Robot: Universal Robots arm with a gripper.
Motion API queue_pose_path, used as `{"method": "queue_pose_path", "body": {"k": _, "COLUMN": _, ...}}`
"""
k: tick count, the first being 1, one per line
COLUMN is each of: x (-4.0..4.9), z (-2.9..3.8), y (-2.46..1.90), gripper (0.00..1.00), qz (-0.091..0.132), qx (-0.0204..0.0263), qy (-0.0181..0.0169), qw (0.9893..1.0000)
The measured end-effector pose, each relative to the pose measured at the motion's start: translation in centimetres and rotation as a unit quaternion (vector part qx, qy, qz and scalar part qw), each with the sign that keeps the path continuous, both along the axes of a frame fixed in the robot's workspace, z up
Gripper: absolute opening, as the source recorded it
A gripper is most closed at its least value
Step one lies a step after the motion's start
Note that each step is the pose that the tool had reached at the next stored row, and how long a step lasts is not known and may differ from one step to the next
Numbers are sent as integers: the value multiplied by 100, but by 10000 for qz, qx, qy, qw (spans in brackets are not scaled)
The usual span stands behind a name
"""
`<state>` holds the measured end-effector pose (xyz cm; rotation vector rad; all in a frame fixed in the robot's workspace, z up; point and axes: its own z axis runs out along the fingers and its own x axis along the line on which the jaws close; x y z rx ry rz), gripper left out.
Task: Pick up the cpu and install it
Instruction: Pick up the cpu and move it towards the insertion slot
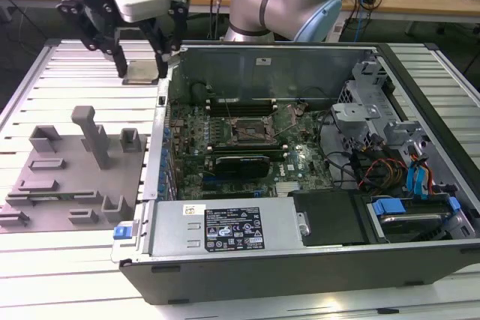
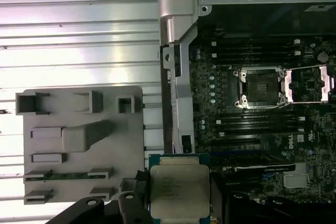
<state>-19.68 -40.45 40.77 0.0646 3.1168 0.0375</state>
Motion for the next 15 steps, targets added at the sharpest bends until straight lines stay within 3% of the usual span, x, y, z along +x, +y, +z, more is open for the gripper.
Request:
{"method": "queue_pose_path", "body": {"k": 6, "x": 257, "z": 0, "y": 0, "gripper": 55, "qz": 0, "qx": 0, "qy": 8, "qw": 10000}}
{"method": "queue_pose_path", "body": {"k": 9, "x": 459, "z": 1, "y": 0, "gripper": 55, "qz": 0, "qx": 0, "qy": 15, "qw": 10000}}
{"method": "queue_pose_path", "body": {"k": 15, "x": 736, "z": 0, "y": 0, "gripper": 55, "qz": 0, "qx": 0, "qy": 22, "qw": 10000}}
